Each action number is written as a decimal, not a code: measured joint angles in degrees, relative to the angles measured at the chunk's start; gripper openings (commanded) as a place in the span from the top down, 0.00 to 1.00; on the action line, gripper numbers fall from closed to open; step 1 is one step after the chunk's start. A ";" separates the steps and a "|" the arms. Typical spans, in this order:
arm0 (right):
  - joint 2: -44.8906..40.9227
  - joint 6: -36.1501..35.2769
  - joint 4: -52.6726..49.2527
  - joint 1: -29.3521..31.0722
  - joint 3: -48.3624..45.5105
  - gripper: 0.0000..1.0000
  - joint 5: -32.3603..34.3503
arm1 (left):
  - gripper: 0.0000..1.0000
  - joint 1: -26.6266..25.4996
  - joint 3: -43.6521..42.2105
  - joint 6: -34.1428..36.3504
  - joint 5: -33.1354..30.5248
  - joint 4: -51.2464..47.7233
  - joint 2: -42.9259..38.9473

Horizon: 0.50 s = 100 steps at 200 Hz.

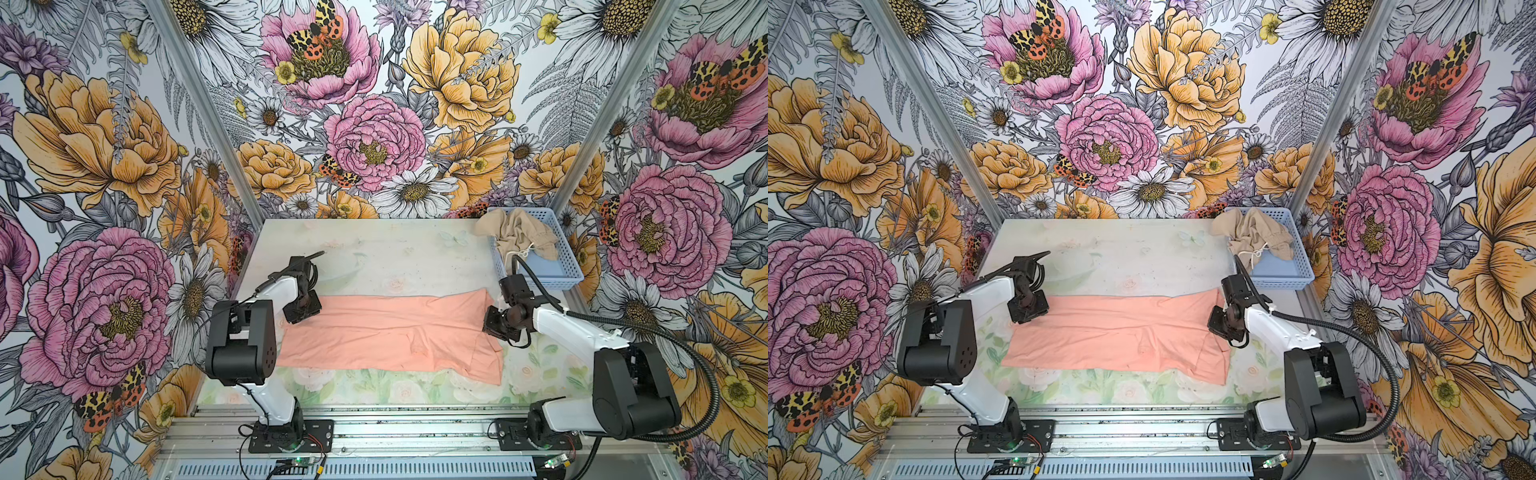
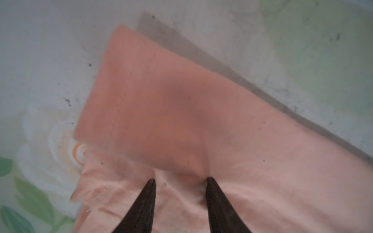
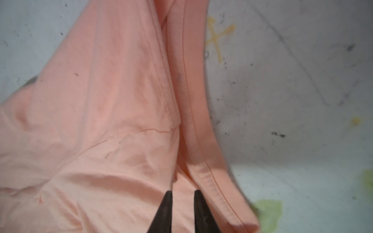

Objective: Fold and stack the mixed laundry pile
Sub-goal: 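Lift the far corner with the right gripper while left lifts its edge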

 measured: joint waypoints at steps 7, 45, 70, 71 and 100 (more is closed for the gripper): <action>-0.35 -0.04 -0.46 -0.02 1.36 0.70 0.15 | 0.48 -0.57 0.33 0.17 -0.11 -0.57 -1.07; 2.95 -0.57 0.24 0.74 7.78 0.68 0.74 | 0.49 -6.05 4.50 1.01 -0.09 -1.16 -4.37; 8.81 -0.98 1.51 3.28 10.14 0.67 1.09 | 0.51 -7.91 5.16 1.20 1.42 -0.70 -2.86; 9.16 -0.98 1.62 3.45 10.25 0.67 1.09 | 0.51 -7.93 5.16 1.20 1.44 -0.70 -2.78; 16.46 -1.27 2.71 7.08 11.98 0.67 2.01 | 0.52 -7.78 3.69 0.94 3.21 -0.33 1.88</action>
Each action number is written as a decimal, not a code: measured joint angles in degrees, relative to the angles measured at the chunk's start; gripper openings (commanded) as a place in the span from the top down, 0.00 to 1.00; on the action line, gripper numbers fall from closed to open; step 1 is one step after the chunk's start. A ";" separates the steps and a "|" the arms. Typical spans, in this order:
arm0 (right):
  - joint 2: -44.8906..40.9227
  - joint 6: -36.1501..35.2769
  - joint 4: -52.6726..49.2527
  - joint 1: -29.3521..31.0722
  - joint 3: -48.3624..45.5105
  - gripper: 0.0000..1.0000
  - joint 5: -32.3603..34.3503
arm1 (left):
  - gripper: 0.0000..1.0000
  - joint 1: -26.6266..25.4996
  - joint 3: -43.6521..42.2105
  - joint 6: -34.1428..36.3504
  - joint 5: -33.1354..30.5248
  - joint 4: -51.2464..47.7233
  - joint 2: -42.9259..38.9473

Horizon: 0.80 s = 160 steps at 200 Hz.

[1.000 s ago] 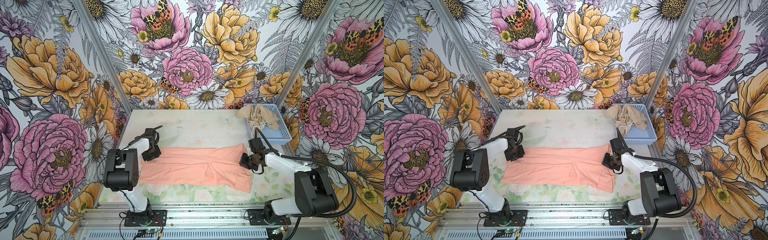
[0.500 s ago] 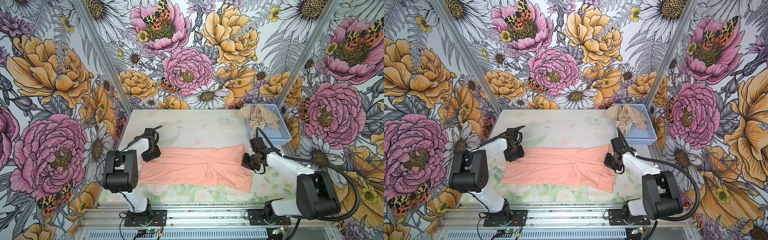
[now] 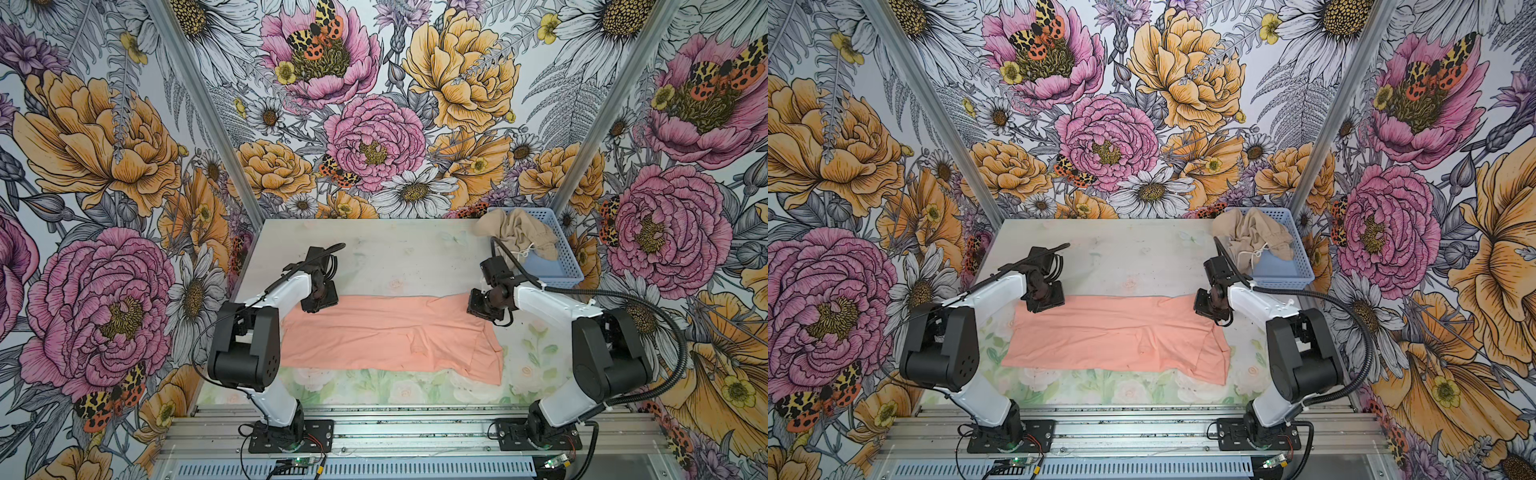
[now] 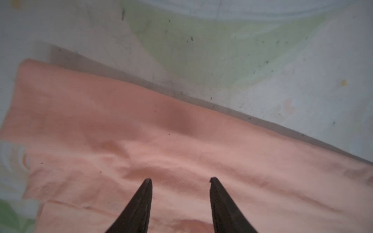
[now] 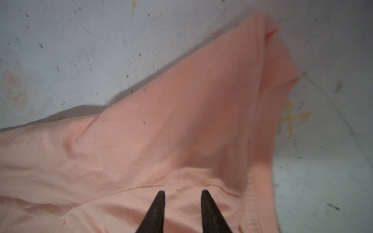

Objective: Fold and stack the mixed laundry pile
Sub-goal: 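Lift the far corner with the right gripper while left lifts its edge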

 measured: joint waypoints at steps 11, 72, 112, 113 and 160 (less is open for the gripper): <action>3.19 -0.15 0.15 0.94 1.18 0.67 0.68 | 0.53 0.39 -0.96 -0.20 0.39 0.02 1.57; 16.20 -2.27 0.28 2.36 16.33 0.67 2.51 | 0.55 8.96 -4.00 -1.73 1.95 2.86 0.59; 27.69 -4.92 0.79 3.28 32.30 0.66 1.44 | 0.48 12.00 -6.49 -2.16 2.05 3.87 -1.51; 27.91 -4.92 0.74 3.30 32.68 0.66 1.40 | 0.47 12.04 -6.54 -2.23 2.05 3.87 -1.53; 44.06 -8.31 -0.46 4.74 57.99 0.64 -2.71 | 0.36 11.69 -8.31 -2.82 1.97 2.08 -4.22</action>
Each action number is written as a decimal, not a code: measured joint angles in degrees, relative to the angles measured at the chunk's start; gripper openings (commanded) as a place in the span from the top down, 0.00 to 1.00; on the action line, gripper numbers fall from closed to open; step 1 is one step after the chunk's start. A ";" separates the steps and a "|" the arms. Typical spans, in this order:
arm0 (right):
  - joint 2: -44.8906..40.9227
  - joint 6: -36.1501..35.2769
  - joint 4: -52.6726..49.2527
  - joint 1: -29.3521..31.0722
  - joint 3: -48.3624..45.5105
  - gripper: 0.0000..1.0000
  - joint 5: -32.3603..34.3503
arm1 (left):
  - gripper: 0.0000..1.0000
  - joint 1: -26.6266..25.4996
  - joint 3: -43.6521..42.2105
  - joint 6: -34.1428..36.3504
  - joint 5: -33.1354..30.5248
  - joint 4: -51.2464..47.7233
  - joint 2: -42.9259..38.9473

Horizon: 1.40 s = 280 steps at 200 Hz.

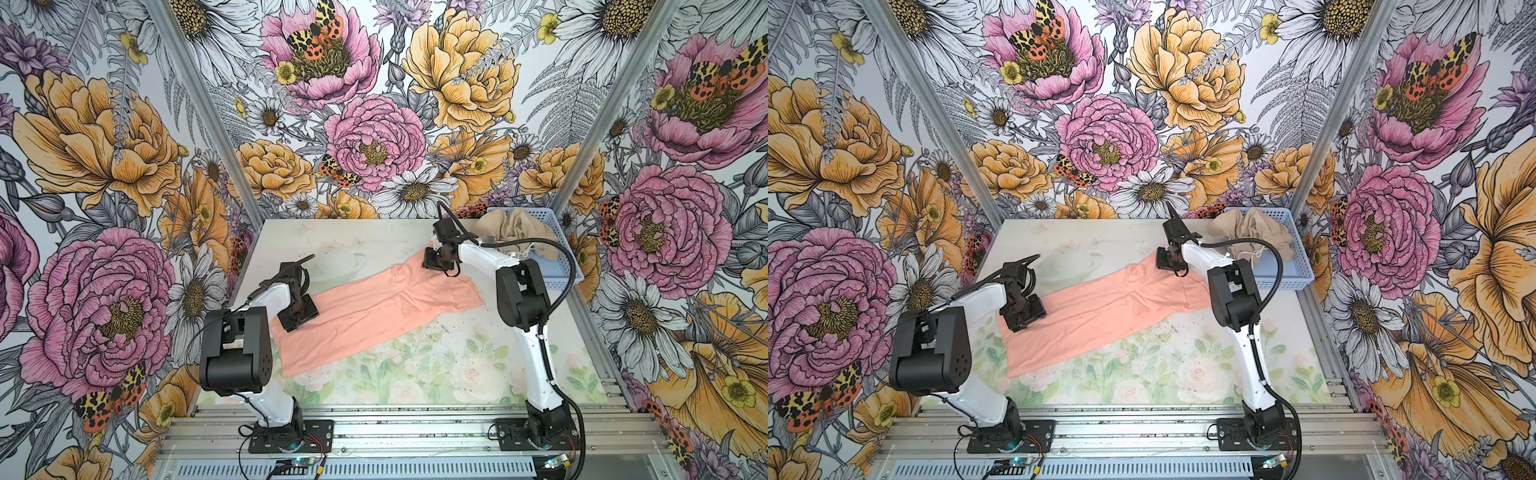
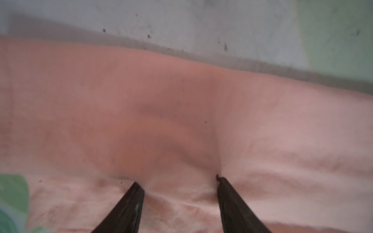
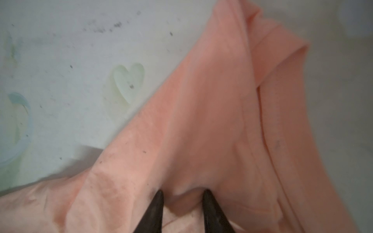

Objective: Fold and stack the mixed laundry pile
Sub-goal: 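Lift the far corner with the right gripper while left lifts its edge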

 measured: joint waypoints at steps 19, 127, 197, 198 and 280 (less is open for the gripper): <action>1.46 -0.92 -1.40 0.24 3.85 0.62 -0.42 | 0.36 -1.25 0.61 0.33 -0.44 -1.81 -0.72; -28.81 -3.89 -4.28 -1.27 -18.29 0.52 -0.96 | 0.42 -14.60 -0.68 -4.72 -0.20 -2.05 1.11; -30.86 -1.49 -3.04 -1.07 -35.52 0.46 -0.26 | 0.43 -37.90 -3.67 -19.28 3.96 2.25 -1.25; -30.69 -1.40 -2.86 -1.05 -35.54 0.46 -0.24 | 0.43 -38.14 -3.65 -19.50 4.09 2.34 -1.20; -10.25 0.48 2.64 1.42 -16.72 0.45 0.46 | 0.32 -48.00 -1.29 -30.64 12.33 4.50 -0.83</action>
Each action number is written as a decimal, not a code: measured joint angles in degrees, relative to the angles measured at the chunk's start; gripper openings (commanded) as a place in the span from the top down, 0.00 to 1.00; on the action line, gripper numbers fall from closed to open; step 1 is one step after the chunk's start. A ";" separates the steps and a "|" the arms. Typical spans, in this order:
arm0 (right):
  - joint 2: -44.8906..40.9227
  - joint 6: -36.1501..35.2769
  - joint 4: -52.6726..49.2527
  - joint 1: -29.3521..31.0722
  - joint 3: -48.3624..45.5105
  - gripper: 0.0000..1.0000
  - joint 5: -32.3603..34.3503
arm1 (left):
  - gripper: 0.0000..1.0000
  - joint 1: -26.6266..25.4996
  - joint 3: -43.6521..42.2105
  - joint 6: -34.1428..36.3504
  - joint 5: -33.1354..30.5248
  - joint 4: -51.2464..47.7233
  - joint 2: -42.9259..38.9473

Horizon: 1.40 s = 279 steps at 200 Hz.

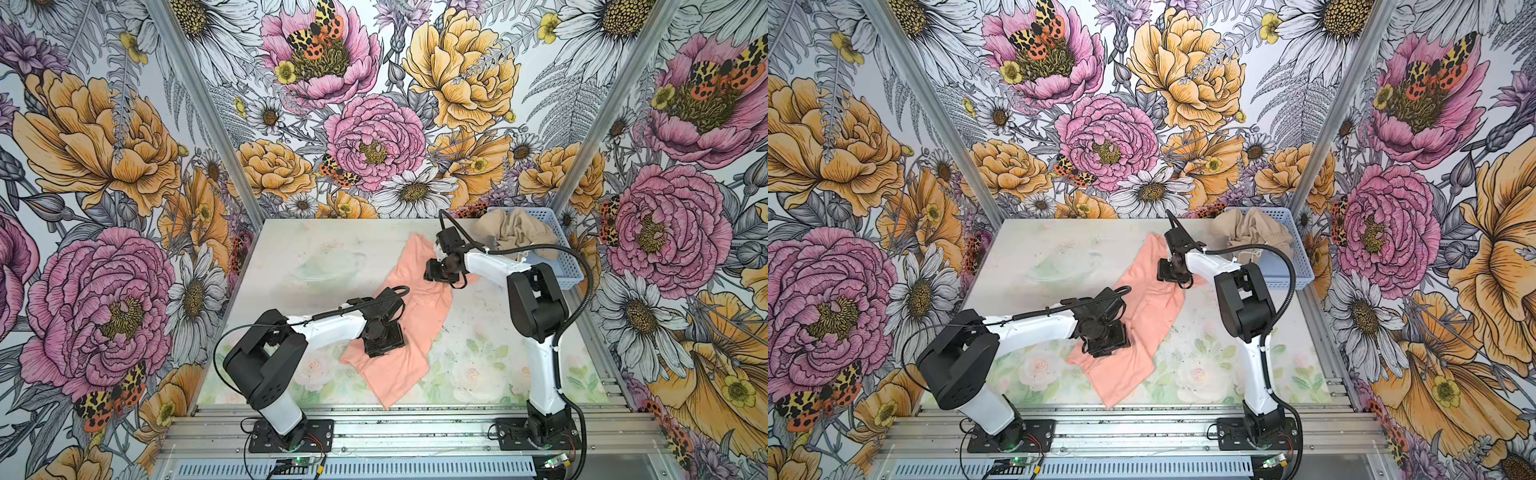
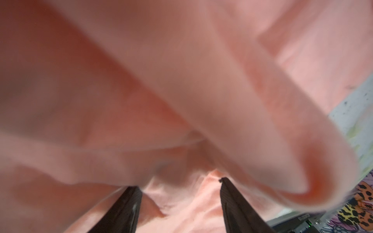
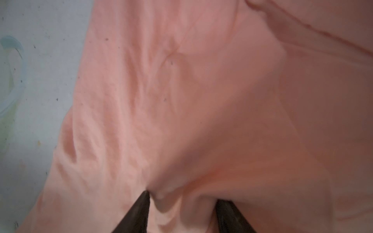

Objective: Fold and stack the mixed laundry pile

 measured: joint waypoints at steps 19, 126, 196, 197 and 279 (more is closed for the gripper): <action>5.62 -0.07 0.42 0.55 8.22 0.45 -0.50 | 0.31 -0.44 -1.22 -1.25 0.15 -3.63 -4.92; 30.53 -3.45 -10.12 6.54 52.89 0.35 -5.31 | 0.30 14.12 -10.43 3.58 -3.13 -10.71 -19.89; -1.31 -3.93 -11.15 5.77 19.91 0.32 -4.04 | 0.30 14.62 -13.44 5.86 -6.97 -8.92 -19.23; -1.73 -3.87 -11.04 5.79 19.34 0.32 -4.07 | 0.30 14.67 -13.55 5.86 -7.08 -8.87 -19.28; -36.59 12.41 -3.13 19.02 -36.79 0.41 -2.27 | 0.40 13.20 -18.84 5.60 -9.60 -7.61 -22.03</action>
